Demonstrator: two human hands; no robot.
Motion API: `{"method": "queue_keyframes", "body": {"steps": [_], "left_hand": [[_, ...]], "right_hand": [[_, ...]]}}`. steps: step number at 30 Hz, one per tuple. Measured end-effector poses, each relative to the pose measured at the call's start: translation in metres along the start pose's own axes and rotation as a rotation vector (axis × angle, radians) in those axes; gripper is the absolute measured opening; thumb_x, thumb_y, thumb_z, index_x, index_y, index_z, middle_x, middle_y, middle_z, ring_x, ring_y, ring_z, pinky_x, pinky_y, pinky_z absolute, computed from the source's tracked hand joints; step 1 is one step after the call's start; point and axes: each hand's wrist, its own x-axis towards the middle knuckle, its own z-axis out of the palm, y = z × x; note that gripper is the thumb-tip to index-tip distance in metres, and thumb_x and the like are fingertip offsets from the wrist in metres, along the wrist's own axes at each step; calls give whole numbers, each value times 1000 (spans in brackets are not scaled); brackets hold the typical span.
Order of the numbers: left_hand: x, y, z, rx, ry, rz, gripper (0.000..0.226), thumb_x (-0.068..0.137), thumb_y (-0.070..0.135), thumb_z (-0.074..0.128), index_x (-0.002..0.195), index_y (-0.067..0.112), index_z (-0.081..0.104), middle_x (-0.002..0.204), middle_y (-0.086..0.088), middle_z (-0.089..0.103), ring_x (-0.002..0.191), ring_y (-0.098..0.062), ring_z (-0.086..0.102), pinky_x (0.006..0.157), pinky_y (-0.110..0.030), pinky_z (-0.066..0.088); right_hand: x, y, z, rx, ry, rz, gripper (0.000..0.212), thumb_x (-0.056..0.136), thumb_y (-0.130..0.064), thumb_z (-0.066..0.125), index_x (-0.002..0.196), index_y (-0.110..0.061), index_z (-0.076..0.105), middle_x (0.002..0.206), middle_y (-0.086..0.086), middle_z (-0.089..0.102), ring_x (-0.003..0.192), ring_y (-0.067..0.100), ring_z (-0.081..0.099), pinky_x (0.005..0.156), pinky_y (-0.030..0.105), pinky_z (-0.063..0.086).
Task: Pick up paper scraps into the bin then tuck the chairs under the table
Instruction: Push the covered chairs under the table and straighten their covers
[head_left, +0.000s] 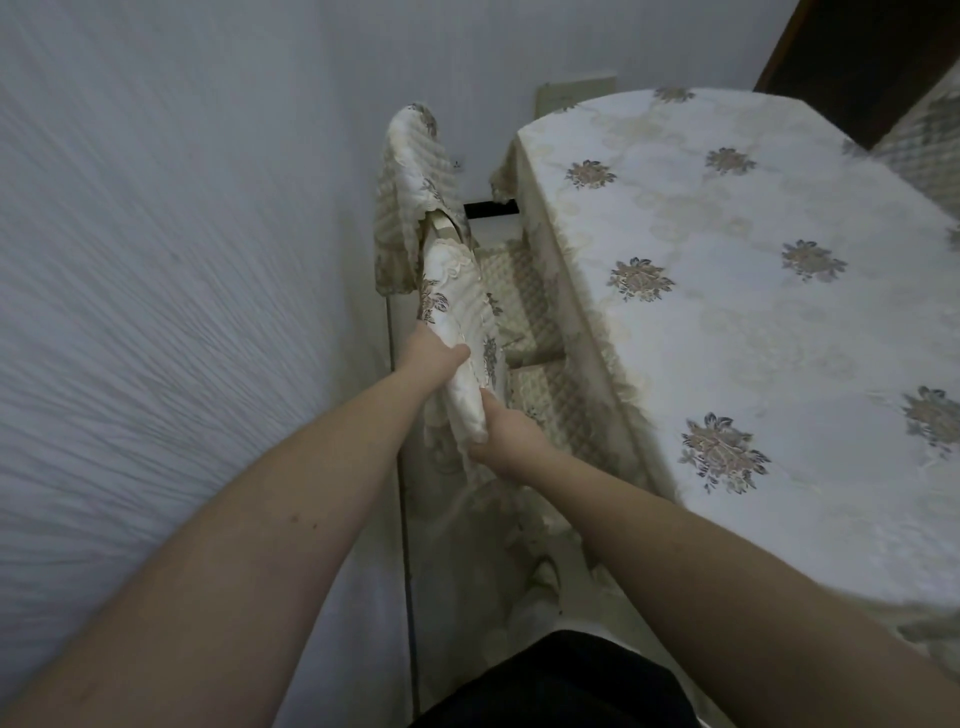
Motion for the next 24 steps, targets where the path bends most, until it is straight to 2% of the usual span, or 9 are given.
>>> {"method": "queue_keyframes", "body": {"steps": [3, 5, 8, 10, 12, 13, 17, 20, 24], "left_hand": [[8, -1, -4, 33, -46, 9, 61, 75, 35, 71, 124, 5, 51, 115, -11, 61, 100, -27, 60, 75, -27, 44], [16, 0, -9, 57, -98, 0, 56, 73, 41, 69, 118, 10, 57, 107, -7, 63, 93, -25, 61, 76, -33, 53], [32, 5, -17, 130, -111, 2, 45, 78, 48, 60, 107, 14, 60, 104, -9, 64, 89, -28, 61, 78, -38, 55], [45, 9, -21, 152, -85, -7, 56, 79, 55, 53, 114, 11, 56, 111, -12, 62, 92, -29, 58, 78, -34, 50], [59, 15, -24, 158, -75, -23, 66, 85, 54, 50, 130, 7, 48, 125, -14, 57, 105, -32, 56, 80, -31, 42], [65, 20, -26, 158, -73, -33, 65, 89, 52, 48, 136, 7, 44, 128, -14, 55, 109, -32, 55, 80, -30, 40], [88, 34, -33, 192, -54, -9, 53, 96, 45, 40, 133, 7, 46, 119, -11, 60, 96, -26, 56, 74, -29, 39], [102, 43, -38, 213, -27, -17, 48, 98, 42, 40, 127, 5, 50, 120, -13, 60, 109, -32, 56, 86, -33, 43], [122, 47, -39, 189, -22, -41, 45, 100, 38, 40, 125, 2, 51, 119, -17, 63, 109, -34, 58, 92, -38, 46]], "right_hand": [[3, 1, -7, -7, -45, -13, 92, 84, -37, 60, 152, -16, 2, 123, 17, 58, 109, 36, 56, 82, 35, 42], [7, 4, -13, -10, -73, -31, 95, 79, -40, 63, 152, -19, 6, 121, 14, 60, 106, 33, 57, 77, 32, 42], [15, 10, -20, 1, -109, -54, 102, 69, -57, 67, 150, -21, 15, 125, 8, 58, 108, 29, 56, 81, 33, 46], [24, 12, -24, 38, -140, -68, 105, 66, -67, 66, 147, -18, 23, 130, 7, 55, 112, 28, 54, 87, 38, 47], [36, 11, -33, 165, -169, -60, 101, 70, -70, 62, 146, -15, 26, 139, 7, 49, 120, 26, 51, 95, 39, 46], [42, 9, -40, 232, -175, -51, 97, 73, -70, 60, 147, -16, 27, 141, 6, 47, 122, 25, 50, 98, 39, 45], [75, 2, -66, 337, -122, -69, 81, 85, -62, 52, 147, -17, 25, 144, 6, 43, 126, 24, 47, 98, 36, 43], [102, 0, -82, 359, -103, -54, 76, 90, -56, 48, 150, -17, 21, 148, 7, 39, 130, 24, 44, 102, 40, 41], [130, 3, -98, 435, -81, -31, 77, 90, -53, 50, 150, -16, 20, 150, 6, 37, 133, 23, 40, 105, 40, 38]]}}
